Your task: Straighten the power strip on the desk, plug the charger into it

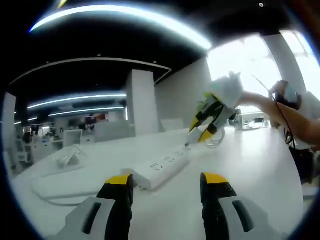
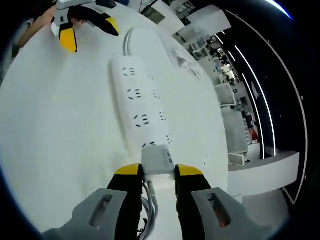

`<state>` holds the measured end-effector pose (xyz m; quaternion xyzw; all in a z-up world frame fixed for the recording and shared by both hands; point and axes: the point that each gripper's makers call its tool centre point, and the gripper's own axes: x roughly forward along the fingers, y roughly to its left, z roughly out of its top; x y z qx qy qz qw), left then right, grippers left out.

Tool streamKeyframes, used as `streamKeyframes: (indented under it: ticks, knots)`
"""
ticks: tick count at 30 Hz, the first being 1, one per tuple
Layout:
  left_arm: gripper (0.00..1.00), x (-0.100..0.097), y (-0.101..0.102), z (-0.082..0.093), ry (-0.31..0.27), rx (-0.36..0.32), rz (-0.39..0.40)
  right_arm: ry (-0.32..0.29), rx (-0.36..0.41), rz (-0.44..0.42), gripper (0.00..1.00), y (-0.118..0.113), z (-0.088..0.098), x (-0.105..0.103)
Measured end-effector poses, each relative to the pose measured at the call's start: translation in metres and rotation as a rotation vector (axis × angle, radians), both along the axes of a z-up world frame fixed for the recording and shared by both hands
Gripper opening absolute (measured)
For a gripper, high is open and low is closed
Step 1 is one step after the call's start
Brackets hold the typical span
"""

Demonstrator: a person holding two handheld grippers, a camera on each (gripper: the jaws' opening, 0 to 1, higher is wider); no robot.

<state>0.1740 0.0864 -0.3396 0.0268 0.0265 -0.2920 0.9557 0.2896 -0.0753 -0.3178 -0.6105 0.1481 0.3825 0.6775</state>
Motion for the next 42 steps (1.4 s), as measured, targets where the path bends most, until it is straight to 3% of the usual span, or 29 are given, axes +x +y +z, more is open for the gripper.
streamKeyframes:
  ticks: [10, 42]
  knots:
    - [0.56, -0.001, -0.001, 0.0, -0.003, 0.003, -0.003, -0.018, -0.089, 0.024, 0.23, 0.002, -0.002, 0.001]
    - [0.56, -0.005, -0.003, -0.002, -0.015, 0.023, -0.016, -0.008, -0.507, 0.071, 0.23, 0.017, -0.003, 0.003]
